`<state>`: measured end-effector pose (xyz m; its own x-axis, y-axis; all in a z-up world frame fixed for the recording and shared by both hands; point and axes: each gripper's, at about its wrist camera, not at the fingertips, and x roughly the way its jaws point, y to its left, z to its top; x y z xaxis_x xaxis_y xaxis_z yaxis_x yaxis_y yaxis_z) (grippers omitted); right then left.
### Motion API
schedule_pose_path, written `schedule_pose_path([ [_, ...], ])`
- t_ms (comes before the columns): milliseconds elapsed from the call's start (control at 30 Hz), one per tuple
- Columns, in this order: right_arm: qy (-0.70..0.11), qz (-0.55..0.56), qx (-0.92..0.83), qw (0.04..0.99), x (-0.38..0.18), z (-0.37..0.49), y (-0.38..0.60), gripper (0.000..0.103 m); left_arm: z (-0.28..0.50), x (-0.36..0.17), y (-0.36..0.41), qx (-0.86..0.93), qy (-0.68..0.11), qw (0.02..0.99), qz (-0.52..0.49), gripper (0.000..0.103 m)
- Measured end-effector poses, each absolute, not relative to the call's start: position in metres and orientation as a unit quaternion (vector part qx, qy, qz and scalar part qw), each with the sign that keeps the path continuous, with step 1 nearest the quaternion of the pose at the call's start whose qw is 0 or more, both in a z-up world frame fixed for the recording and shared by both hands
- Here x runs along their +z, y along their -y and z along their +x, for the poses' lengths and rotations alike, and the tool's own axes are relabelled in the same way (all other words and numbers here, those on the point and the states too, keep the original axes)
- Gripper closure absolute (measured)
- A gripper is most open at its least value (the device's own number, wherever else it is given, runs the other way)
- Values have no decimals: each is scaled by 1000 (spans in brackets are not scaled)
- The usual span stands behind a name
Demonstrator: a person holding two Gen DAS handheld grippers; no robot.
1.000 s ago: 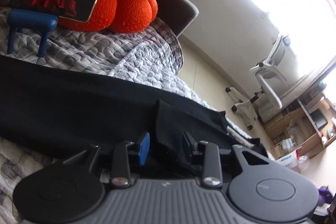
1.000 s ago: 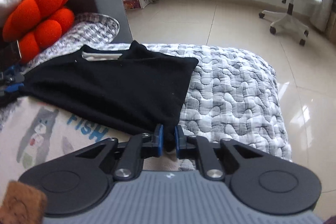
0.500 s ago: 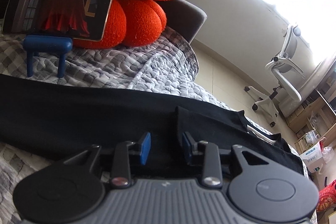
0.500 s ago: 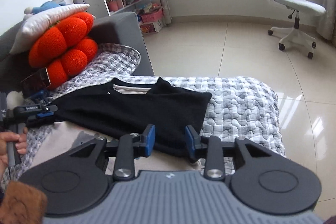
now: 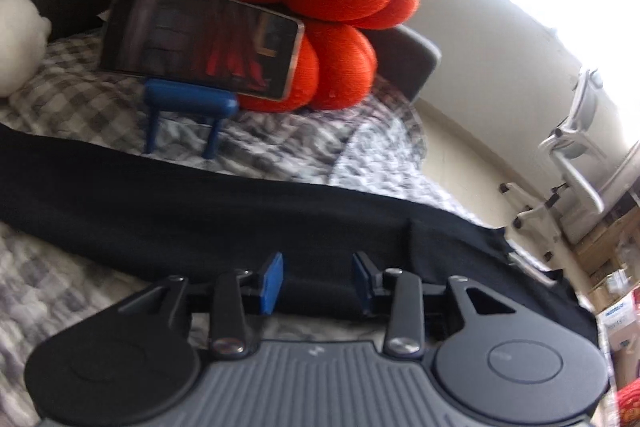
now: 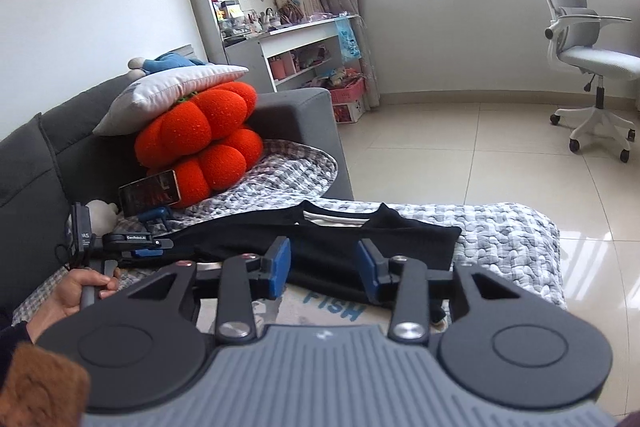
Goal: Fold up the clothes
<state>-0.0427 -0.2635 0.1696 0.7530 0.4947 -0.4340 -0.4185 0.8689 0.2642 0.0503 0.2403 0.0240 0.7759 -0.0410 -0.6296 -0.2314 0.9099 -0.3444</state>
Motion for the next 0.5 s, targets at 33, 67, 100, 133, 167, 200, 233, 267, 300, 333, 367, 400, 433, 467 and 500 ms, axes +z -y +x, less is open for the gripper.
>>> schedule_pose_path([
  [33,-250,74,249,933,169,-47,262,61,52,19,-243,63,-339,920,-188,61],
  [67,-249,71,250,933,168,-51,260,61,51,15,-247,67,-339,922,-176,61],
  [100,-250,70,250,933,166,-54,258,61,50,12,-251,71,-339,923,-168,61],
  [133,-251,69,250,933,164,-57,257,61,48,11,-257,75,-337,923,-169,61],
  [167,-252,71,250,932,161,-61,258,61,46,11,-262,81,-335,923,-172,62],
  [200,-253,75,249,932,158,-65,259,61,43,11,-267,89,-333,922,-175,62],
  [233,-255,80,248,931,156,-69,261,61,38,11,-273,95,-330,922,-178,62],
  [267,-256,84,247,931,153,-73,263,61,33,12,-278,101,-327,922,-181,62],
  [300,-257,88,247,930,150,-76,264,61,29,12,-283,108,-324,922,-184,62],
  [333,-258,92,246,930,148,-80,266,61,24,12,-289,115,-322,921,-187,65],
  [367,-259,99,245,929,145,-85,269,61,19,12,-294,128,-321,920,-185,64],
  [400,-260,107,244,928,143,-89,272,61,15,12,-300,153,-323,917,-180,64],
  [433,-261,112,244,927,142,-94,275,61,9,11,-310,181,-326,910,-179,59],
  [467,-261,113,241,928,141,-99,278,61,3,10,-321,203,-327,903,-188,58],
  [500,-260,113,237,929,142,-104,281,61,-6,10,-336,210,-324,895,-224,58],
])
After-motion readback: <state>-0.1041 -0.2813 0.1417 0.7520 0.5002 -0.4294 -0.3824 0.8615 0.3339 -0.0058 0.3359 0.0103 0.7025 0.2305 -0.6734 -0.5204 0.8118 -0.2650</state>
